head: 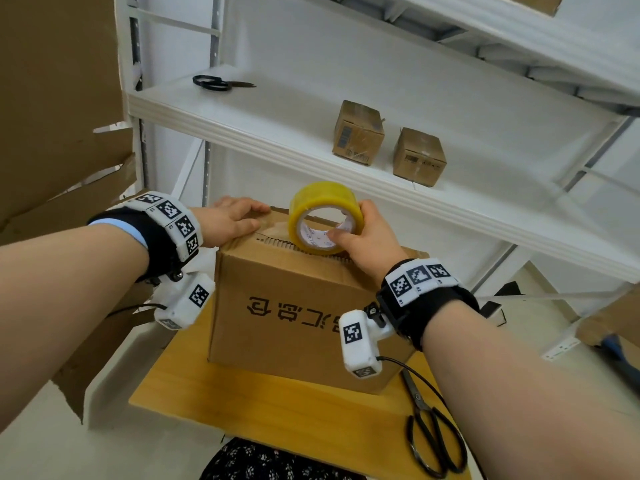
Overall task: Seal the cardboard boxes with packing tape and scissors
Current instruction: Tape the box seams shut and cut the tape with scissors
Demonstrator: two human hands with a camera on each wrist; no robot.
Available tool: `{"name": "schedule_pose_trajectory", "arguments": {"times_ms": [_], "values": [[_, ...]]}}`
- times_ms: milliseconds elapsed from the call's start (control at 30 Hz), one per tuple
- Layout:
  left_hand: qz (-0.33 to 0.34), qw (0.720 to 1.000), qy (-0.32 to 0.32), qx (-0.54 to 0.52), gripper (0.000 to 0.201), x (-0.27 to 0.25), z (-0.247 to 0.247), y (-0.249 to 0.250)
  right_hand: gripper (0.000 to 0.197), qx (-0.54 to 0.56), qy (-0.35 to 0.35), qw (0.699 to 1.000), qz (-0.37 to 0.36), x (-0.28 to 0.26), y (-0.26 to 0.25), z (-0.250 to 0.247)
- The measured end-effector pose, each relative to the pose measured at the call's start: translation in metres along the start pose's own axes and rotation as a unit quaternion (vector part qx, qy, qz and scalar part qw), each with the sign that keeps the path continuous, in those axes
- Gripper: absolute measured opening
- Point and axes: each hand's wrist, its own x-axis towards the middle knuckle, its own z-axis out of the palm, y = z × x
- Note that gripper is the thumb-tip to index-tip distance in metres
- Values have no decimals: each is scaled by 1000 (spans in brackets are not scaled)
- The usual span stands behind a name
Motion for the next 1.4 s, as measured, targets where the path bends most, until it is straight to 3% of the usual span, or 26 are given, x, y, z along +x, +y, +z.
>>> {"name": "schedule_pose_trajectory", "arguments": {"times_ms": [100, 200, 233, 400, 667, 1033, 1400], "values": [[-5, 999, 8, 44, 70, -10, -9, 7, 36, -7, 13, 1000, 2, 2, -2, -1], [14, 993, -64, 103, 129, -20, -17, 19, 35, -11, 8, 1000, 2, 2, -3, -2], [21, 986, -86, 139, 140, -22, -18, 24, 35, -10, 7, 1000, 2, 2, -3, -2], [36, 961, -140, 234, 155, -15, -12, 49, 36, -3, 5, 1000, 7, 1, -3, -3], [34, 971, -101, 215, 155, -8, 9, 51, 53, 30, -23, 999, 29, -6, 2, 0], [18, 968, -104, 229, 141, -12, 9, 54, 27, 55, 5, 998, 13, 0, -5, -12], [1, 951, -125, 282, 147, -11, 10, 58, 21, 26, 57, 998, 0, -7, 17, -41]]}}
